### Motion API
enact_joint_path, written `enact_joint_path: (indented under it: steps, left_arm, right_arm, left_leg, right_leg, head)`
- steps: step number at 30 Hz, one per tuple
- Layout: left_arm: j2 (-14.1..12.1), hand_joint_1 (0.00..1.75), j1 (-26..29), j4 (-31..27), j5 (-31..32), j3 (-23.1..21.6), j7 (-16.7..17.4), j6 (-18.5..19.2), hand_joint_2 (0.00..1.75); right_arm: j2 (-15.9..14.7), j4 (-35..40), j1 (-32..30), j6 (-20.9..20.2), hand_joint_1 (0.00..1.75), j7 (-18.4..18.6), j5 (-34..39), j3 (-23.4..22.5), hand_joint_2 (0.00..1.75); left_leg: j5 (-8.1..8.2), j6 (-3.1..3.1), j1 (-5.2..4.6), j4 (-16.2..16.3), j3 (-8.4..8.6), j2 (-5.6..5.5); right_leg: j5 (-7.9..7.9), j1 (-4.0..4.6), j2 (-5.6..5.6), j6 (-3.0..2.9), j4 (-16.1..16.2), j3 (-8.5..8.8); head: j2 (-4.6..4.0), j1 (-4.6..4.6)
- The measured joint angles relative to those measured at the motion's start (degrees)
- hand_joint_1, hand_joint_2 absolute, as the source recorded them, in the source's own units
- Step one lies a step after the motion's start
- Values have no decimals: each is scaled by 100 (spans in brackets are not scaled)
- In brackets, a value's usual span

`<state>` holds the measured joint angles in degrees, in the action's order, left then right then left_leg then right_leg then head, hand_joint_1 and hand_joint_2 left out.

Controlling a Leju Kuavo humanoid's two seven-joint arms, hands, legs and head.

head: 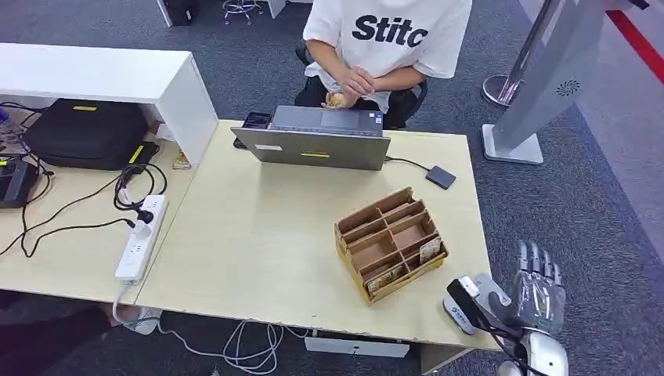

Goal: Pass the card to the sensor for recognition and then transmit it.

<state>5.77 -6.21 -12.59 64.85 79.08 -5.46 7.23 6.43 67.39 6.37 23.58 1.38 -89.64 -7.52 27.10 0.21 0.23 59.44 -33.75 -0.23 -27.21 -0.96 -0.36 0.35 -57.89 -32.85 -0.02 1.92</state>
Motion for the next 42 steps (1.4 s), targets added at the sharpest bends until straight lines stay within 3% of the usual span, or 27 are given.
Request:
enact_joint_path:
  steps: [13,18,33,42]
  left_arm:
    - [0,0,0,0,0,0,0,0,175]
    - [0,0,1,0,-18,0,2,-7,175]
    - [-2,0,0,0,-59,0,0,7,175]
    - [-2,0,2,0,-68,0,0,7,175]
  right_arm:
    - [20,57,-47,0,0,-42,26,-33,175]
    - [103,418,-266,120,0,-387,241,33,175]
    - [181,1978,-728,219,0,-684,566,1320,175]
    - [175,2415,-836,238,0,-699,623,1707,175]
  left_leg:
    - [-1,-2,1,-1,0,0]
    - [-1,-2,0,-1,-4,-1]
    - [-1,-4,3,-3,-5,2]
    - [-1,-5,2,-3,-5,2]
  right_leg:
    - [0,1,0,0,0,-1]
    - [0,1,0,-1,-2,-2]
    - [-1,3,2,-2,-4,-7]
    - [-1,2,2,-2,-3,-6]
  head:
    - [0,0]
    - [0,0]
    - [0,0]
    - [0,0]
